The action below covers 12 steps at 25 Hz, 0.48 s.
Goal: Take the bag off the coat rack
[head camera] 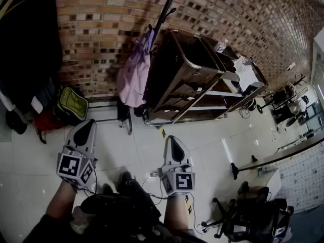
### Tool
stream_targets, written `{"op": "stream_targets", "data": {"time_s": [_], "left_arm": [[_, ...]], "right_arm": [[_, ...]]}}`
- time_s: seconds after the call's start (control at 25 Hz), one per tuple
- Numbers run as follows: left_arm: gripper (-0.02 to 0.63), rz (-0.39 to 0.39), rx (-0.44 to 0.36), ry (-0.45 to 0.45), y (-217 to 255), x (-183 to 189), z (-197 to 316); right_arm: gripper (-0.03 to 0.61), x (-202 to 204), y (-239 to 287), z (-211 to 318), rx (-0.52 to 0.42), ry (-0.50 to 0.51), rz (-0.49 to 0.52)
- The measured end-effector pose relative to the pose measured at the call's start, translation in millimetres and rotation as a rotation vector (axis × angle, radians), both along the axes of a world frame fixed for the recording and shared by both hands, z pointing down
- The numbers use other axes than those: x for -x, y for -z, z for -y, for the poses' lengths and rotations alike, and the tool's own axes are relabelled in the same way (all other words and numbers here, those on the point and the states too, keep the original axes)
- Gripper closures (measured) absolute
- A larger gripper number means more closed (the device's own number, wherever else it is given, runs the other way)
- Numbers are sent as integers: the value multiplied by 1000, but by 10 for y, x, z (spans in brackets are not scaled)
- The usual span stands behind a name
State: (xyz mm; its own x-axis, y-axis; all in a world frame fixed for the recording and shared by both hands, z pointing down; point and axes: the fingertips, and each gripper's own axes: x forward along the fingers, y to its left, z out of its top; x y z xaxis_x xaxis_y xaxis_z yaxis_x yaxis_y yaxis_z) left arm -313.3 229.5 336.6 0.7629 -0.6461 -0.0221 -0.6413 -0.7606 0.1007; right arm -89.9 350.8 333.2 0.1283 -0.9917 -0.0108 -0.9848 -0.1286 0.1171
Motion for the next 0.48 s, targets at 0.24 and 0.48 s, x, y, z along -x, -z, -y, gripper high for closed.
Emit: {"op": "stream_targets", "data": {"time_s": [0.24,0.48], "left_arm": [[597,-8,-28,0,9,-130,130],[597,-6,-50,37,20,-423,492]], "right_arm": [[554,-248,-45,185,-51,10,53],[554,-587,9,662,-91,49,56]]}}
